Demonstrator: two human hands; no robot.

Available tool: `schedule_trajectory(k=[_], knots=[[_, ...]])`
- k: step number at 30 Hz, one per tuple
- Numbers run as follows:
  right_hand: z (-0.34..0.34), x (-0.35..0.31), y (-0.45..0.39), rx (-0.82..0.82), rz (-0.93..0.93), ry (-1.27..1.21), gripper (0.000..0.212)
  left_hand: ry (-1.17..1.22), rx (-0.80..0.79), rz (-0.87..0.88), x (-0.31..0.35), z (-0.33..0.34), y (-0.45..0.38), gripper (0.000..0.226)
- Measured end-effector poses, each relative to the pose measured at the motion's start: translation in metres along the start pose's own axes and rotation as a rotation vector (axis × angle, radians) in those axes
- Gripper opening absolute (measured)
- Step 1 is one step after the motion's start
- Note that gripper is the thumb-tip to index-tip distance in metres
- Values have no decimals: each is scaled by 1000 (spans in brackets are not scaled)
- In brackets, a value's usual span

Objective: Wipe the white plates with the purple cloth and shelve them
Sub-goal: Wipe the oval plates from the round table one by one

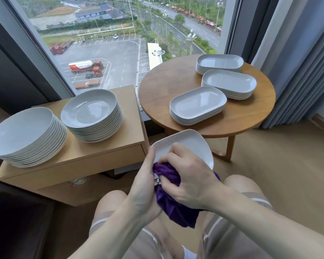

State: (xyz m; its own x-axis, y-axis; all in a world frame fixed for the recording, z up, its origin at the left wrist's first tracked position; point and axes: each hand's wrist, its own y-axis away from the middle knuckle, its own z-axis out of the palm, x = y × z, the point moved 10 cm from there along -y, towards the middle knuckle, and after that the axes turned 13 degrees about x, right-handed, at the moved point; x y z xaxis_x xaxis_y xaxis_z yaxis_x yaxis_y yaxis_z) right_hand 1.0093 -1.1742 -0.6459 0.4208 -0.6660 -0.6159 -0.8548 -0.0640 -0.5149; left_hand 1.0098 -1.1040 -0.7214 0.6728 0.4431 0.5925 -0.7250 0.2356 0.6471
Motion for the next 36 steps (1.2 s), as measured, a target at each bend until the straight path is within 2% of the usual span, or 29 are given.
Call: schedule_trajectory(k=[5,9,13,15,20,26,31,36], knots=[[-8,12,-5,67,34,27,25,-31,34,61,-7,3,-2,53],[-24,47,-15,145,138,150,32,-64,70,109,0,-5,0,45],[-42,100,-24,128,312,334,30,-154,27,145,15,-8,4,61],[-39,109,-23,81,338,365,28,-171,23,168,24,-7,7,64],[-27,94,-18,-18,312,333,27,-132,37,174,43,-11,7,56],[13,29,-2,-121,96,186,26,-57,33,83,30,-13,-2,67],[14,1,9,-27,27,102,27,-76,44,0,1,-9,-4,72],[-1,11,2,84,57,79,25,-128,29,39,-1,1,-7,53]])
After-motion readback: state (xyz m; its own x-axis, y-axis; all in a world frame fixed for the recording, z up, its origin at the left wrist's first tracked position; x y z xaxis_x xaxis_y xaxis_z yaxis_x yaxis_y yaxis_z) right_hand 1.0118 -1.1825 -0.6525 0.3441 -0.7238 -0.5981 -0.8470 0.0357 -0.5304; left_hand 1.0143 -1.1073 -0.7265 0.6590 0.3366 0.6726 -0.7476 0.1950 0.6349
